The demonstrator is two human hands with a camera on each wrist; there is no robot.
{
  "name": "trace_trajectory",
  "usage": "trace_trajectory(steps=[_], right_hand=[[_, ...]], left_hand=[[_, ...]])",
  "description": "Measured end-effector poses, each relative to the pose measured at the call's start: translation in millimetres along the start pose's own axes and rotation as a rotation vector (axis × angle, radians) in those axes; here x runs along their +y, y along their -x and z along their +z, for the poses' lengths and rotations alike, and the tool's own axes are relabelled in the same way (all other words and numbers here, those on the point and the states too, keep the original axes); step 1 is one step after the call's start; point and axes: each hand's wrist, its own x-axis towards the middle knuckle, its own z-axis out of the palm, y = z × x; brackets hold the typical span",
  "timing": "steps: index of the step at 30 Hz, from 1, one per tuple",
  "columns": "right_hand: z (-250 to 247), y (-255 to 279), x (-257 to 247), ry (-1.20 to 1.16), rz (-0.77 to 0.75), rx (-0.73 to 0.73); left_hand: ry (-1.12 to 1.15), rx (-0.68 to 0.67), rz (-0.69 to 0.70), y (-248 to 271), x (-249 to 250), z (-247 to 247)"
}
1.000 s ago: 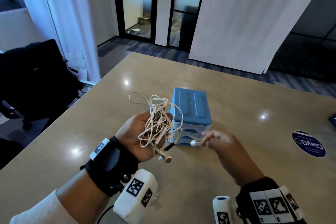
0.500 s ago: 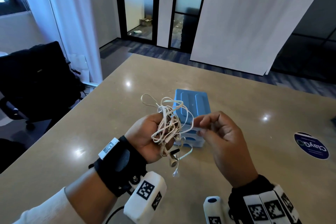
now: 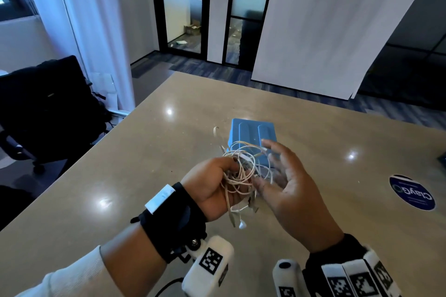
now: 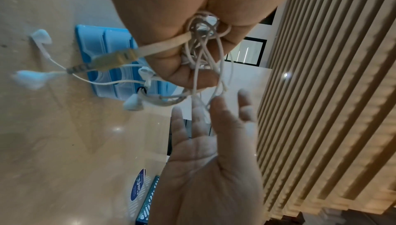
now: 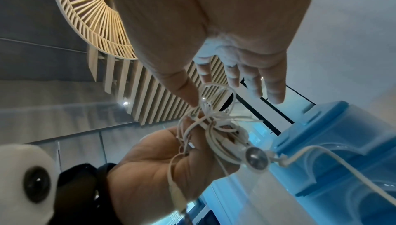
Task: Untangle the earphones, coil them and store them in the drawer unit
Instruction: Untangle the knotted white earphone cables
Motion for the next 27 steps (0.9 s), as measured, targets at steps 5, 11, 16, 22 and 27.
trace_trajectory(steps=[5, 11, 16, 22, 27], right_hand=[[-9.1, 1.9, 7.3, 0.017, -0.002, 0.115], [-13.4, 7.2, -10.1, 0.032, -0.183, 0.085], [-8.2, 5.8, -8.4, 0.174, -0.243, 0.042], [-16.6, 3.4, -8.2, -0.106, -0.118, 0.249], [-20.8, -3.7, -8.8, 0.063, -0.107, -0.092]], left_hand=[[0.078, -0.063, 0.021, 5.3, 7.4, -5.3], [0.122, -0.193, 0.037, 9.9, 6.8, -6.5], [0.117, -0.254, 0.003, 14.0, 5.5, -4.1], [0.115, -0.386, -0.059, 13.7, 7.0, -11.2], [0.142, -0.457, -0.069, 13.8, 5.2, -6.1]])
